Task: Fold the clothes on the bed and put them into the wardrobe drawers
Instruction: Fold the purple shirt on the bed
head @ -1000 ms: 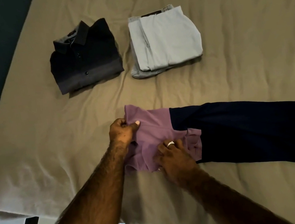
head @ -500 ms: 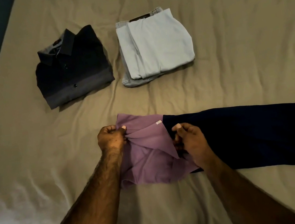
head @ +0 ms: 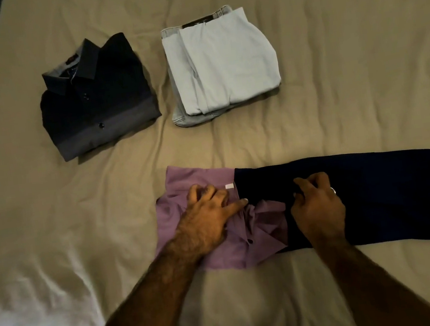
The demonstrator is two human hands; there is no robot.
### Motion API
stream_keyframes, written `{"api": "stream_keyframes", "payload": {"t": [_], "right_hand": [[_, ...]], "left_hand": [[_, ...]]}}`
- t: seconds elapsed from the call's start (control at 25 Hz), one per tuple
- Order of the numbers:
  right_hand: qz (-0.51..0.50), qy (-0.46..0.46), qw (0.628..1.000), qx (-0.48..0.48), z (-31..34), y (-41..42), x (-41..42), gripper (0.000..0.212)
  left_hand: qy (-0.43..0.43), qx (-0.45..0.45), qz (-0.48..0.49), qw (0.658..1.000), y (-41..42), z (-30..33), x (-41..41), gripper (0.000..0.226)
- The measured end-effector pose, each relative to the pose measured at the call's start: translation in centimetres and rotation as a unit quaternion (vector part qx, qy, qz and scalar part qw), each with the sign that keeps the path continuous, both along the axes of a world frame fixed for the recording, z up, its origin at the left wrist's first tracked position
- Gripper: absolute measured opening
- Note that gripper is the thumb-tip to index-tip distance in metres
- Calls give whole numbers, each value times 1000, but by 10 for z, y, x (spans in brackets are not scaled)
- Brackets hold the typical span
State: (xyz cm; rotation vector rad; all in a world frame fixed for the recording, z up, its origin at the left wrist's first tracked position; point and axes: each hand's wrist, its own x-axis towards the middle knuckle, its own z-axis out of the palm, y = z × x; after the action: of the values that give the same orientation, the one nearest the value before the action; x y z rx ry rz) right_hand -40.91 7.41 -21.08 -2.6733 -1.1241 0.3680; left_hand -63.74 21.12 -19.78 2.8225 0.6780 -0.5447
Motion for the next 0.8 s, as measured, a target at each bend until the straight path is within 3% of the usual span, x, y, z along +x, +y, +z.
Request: {"api": "stream_keyframes", "payload": {"t": [0.16,0.28,0.44,0.56,0.64,0.72,0.8], "right_hand": [[75,-30,997,0,-4,-8,21,24],[91,-53,994,29,-6,-22,22,29],[129,-46,990,-29,-8,-55,28,33],[120,8,993,-6,4,-60,14,34],[226,77,969,56,15,-60,-18,48],[326,162,930,39,27,-54,-60,76],[323,185,928,31,34,-38,-93,78]], "left_hand": [[6,34,-6,999,-1,18,11,52],[-45,22,72,996,-5,30,-3,60],[-49,51,75,995,-41,40,-25,57],[-53,85,107,989,-63,43,-30,48],[-96,109,130,981,-73,47,-30,37],[-135,105,154,973,-80,50,-24,33],[-175,89,185,963,-81,56,-22,28]]}}
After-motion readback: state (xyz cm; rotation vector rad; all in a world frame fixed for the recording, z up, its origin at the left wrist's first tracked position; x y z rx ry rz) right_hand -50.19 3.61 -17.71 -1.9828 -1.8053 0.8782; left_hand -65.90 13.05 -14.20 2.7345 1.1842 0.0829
